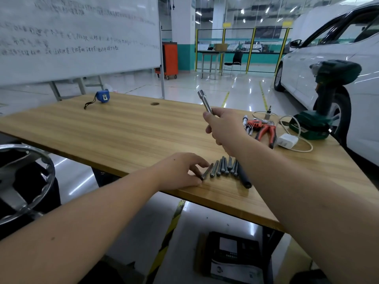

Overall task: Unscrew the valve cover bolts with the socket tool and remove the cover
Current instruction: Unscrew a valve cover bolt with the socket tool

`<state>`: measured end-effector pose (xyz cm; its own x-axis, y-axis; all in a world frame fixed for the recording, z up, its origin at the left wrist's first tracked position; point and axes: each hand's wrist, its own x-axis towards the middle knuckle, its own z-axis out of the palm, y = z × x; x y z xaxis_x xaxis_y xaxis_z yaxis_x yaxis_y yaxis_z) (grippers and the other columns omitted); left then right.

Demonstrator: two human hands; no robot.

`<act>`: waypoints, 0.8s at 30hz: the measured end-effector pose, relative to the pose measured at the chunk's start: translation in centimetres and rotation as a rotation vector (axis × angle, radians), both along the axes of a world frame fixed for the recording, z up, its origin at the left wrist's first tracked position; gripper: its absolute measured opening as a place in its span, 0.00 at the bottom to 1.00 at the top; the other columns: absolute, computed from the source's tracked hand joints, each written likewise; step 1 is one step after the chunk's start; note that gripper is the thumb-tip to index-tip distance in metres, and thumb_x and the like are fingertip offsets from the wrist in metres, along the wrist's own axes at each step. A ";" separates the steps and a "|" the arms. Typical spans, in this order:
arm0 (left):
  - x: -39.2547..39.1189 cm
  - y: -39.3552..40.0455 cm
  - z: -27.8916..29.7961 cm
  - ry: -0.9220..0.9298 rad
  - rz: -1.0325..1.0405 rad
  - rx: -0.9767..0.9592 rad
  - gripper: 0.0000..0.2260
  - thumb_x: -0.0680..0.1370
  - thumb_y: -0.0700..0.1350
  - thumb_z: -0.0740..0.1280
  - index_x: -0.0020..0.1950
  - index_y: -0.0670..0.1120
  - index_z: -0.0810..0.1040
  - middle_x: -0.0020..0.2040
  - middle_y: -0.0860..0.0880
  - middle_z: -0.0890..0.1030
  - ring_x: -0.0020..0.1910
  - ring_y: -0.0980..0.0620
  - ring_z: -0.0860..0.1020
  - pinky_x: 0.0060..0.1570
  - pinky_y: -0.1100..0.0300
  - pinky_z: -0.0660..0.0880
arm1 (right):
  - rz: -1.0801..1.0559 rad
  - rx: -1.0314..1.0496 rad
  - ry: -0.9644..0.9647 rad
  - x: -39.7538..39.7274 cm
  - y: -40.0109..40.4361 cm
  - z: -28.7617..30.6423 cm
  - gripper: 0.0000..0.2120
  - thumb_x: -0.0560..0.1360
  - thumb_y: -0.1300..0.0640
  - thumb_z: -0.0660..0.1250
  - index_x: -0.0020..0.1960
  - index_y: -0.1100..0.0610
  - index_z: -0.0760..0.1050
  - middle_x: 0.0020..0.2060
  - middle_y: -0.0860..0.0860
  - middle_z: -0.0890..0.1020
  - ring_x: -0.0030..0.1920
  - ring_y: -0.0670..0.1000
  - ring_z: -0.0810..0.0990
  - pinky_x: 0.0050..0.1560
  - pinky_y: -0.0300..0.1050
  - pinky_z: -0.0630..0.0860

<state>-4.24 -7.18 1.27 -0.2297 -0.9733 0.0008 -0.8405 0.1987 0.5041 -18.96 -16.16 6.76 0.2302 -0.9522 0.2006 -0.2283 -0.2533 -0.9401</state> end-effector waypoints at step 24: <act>-2.4 -1.3 -1.4 -0.007 0.092 -0.014 0.18 0.81 0.51 0.68 0.71 0.55 0.77 0.68 0.53 0.79 0.60 0.56 0.75 0.53 0.68 0.67 | 0.000 -0.001 0.009 0.0 -0.9 -1.3 0.09 0.82 0.48 0.64 0.47 0.48 0.80 0.31 0.49 0.80 0.21 0.44 0.68 0.25 0.38 0.65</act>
<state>-6.60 -8.44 -0.10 -0.1393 -0.9902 0.0136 -0.8592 0.1277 0.4954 -18.98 -17.07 5.43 0.2323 -0.9521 0.1991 -0.2368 -0.2539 -0.9378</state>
